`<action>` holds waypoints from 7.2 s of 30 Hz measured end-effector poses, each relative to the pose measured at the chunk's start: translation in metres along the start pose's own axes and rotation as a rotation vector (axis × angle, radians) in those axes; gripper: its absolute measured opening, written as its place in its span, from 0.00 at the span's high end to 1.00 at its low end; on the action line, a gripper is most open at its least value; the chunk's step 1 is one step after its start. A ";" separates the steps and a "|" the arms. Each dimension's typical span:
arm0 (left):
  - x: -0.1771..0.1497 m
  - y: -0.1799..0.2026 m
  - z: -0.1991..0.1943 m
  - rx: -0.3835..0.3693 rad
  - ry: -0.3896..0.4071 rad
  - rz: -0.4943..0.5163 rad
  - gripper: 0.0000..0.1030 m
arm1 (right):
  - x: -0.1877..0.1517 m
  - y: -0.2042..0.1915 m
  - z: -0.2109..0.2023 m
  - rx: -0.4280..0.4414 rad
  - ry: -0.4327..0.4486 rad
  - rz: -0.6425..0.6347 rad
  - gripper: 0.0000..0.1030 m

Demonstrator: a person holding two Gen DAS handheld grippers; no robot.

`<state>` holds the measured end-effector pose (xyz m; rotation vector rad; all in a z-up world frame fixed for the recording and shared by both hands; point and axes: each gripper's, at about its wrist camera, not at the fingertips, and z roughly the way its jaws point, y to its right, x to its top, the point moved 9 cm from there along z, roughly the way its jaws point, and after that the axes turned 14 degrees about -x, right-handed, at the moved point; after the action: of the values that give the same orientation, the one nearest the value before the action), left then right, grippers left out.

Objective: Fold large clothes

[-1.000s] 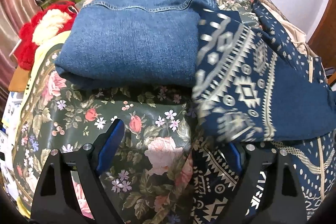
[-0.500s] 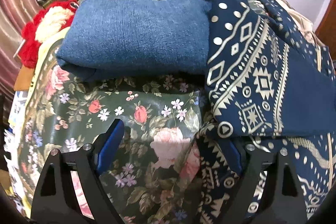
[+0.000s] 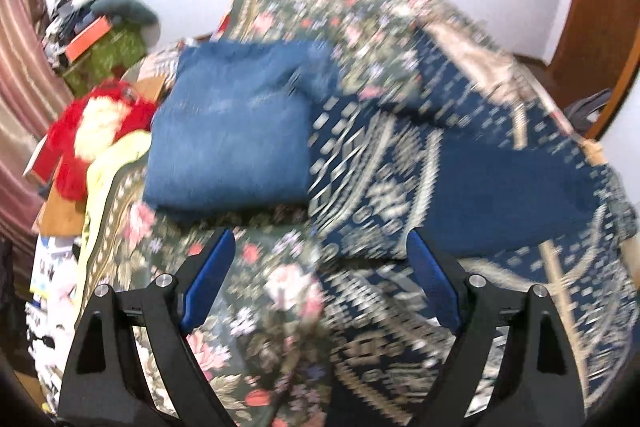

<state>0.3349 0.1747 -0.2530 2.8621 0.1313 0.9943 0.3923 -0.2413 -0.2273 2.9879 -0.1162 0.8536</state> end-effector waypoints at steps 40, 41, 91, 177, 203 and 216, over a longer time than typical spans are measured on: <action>0.013 0.135 0.103 -0.191 -0.142 0.068 0.14 | -0.021 0.175 0.146 -0.032 -0.240 0.693 0.70; 0.012 0.135 0.101 -0.192 -0.146 0.074 0.14 | -0.019 0.175 0.143 -0.029 -0.237 0.691 0.79; 0.025 0.188 0.033 -0.303 -0.086 0.246 0.14 | -0.030 -0.048 0.016 0.175 -0.086 0.030 0.64; -0.047 -0.025 0.074 -0.611 -0.053 -0.559 0.70 | -0.058 -0.070 0.101 -0.035 -0.226 -0.236 0.55; 0.045 0.012 0.017 -0.175 0.054 0.044 0.58 | 0.004 -0.089 0.051 0.016 -0.123 -0.240 0.55; 0.153 0.097 0.063 -0.248 0.114 0.184 0.35 | 0.100 -0.133 0.044 0.047 0.089 -0.227 0.29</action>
<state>0.4982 0.0919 -0.1963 2.6273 -0.2347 1.1188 0.5103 -0.1177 -0.2130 2.9226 0.2429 0.9706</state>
